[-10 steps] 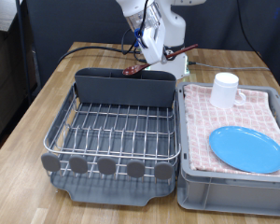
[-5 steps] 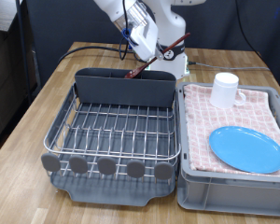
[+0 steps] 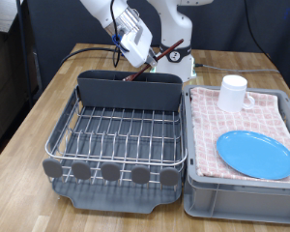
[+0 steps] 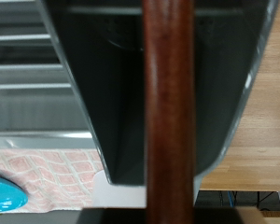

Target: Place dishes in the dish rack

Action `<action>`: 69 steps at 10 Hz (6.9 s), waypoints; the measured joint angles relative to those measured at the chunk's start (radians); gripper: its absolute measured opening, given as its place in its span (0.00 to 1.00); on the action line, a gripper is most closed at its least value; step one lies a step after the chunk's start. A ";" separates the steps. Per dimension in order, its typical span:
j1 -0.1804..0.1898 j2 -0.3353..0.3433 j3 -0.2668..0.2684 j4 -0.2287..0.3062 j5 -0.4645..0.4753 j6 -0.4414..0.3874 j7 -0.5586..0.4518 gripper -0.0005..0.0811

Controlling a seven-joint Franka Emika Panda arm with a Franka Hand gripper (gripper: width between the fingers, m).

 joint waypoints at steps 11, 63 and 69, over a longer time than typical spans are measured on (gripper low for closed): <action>-0.001 0.097 0.122 -0.001 -0.112 0.214 0.209 0.87; 0.131 0.377 0.653 0.297 -0.084 0.652 -0.126 0.99; 0.131 0.414 0.679 0.273 0.043 0.732 -0.249 0.99</action>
